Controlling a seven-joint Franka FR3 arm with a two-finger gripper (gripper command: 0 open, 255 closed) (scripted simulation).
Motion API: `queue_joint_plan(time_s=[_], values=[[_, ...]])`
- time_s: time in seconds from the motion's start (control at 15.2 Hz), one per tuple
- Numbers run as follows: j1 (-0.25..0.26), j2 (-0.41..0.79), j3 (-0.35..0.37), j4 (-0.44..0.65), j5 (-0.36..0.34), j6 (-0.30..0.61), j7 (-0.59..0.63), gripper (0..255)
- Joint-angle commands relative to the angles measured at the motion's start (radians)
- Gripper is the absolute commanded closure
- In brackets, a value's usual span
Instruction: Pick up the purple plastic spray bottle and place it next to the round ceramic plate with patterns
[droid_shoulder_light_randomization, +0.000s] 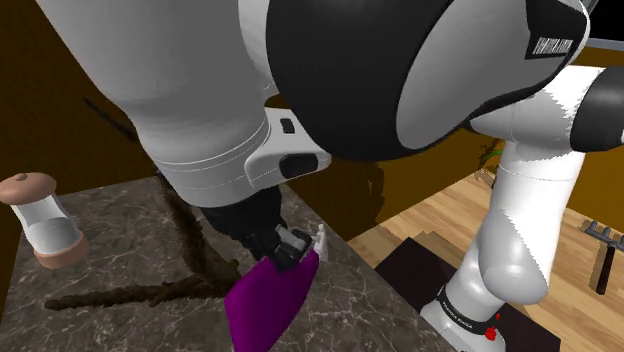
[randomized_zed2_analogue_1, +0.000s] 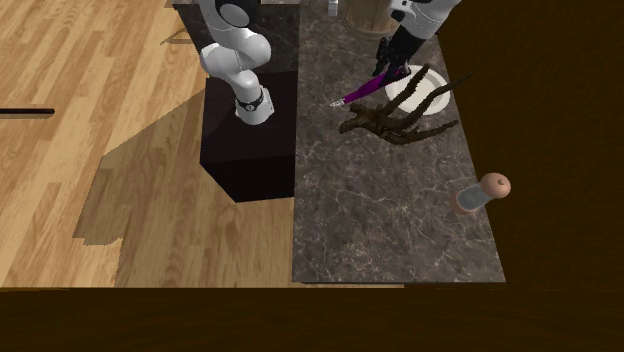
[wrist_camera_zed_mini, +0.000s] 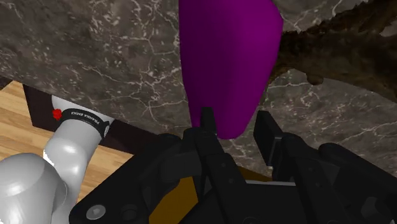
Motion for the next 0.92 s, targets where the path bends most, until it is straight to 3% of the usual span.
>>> queue_joint_plan(time_s=[0.0,0.4,0.86], values=[[0.050,0.021,0.010,0.016,-0.001,-0.013,0.061,255],[0.232,0.112,0.018,0.100,-0.028,-0.060,0.233,255],[0.508,0.259,-0.012,0.280,-0.089,-0.137,0.421,255]])
